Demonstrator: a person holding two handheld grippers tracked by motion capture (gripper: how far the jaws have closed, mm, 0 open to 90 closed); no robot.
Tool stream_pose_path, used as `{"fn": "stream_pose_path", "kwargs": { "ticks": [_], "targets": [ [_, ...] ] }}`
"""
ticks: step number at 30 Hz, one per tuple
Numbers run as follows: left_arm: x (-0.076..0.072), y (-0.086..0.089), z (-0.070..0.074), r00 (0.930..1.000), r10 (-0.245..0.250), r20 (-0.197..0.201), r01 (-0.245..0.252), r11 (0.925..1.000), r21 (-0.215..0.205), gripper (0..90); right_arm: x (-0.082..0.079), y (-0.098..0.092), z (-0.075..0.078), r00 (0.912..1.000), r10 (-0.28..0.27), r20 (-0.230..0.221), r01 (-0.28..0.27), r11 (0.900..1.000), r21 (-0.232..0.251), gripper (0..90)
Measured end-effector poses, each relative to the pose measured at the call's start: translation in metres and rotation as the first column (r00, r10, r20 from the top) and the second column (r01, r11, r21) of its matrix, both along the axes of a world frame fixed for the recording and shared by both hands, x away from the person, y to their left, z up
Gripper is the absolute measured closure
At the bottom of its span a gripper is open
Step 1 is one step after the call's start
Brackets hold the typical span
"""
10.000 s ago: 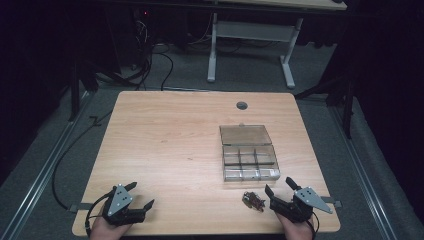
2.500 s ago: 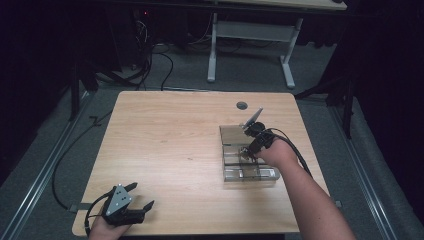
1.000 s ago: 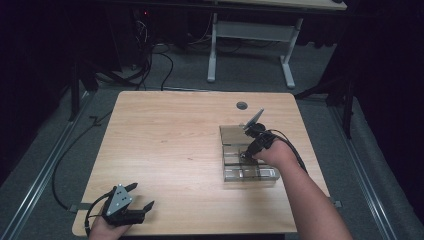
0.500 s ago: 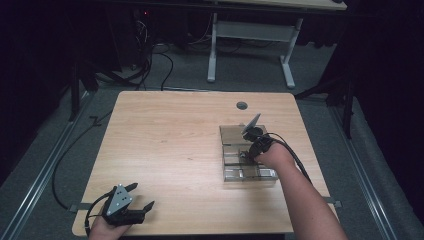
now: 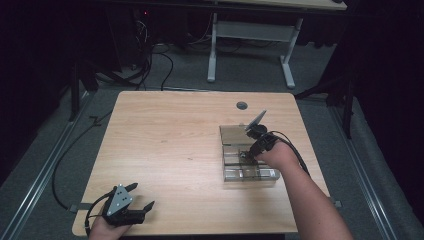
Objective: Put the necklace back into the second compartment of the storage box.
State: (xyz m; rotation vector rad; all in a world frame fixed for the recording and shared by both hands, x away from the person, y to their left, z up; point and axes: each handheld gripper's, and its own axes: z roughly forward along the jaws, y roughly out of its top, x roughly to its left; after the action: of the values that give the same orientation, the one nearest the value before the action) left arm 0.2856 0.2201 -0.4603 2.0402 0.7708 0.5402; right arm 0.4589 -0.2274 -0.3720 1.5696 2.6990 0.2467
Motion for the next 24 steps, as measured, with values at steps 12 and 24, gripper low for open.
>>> {"fn": "stream_pose_path", "kwargs": {
  "ticks": [12,24],
  "targets": [
    [0.000,0.000,0.000,1.0000,-0.003,0.001,0.003,1.0000,-0.002,15.9,-0.013,-0.002,0.010,0.9999,-0.010,0.000,0.010,1.000,0.003,66.9],
    [0.000,0.000,0.000,1.0000,0.000,0.002,0.000,1.0000,-0.001,15.8,-0.030,-0.007,0.020,0.9987,0.027,0.044,-0.027,0.999,-0.018,59.4]
  ]
}}
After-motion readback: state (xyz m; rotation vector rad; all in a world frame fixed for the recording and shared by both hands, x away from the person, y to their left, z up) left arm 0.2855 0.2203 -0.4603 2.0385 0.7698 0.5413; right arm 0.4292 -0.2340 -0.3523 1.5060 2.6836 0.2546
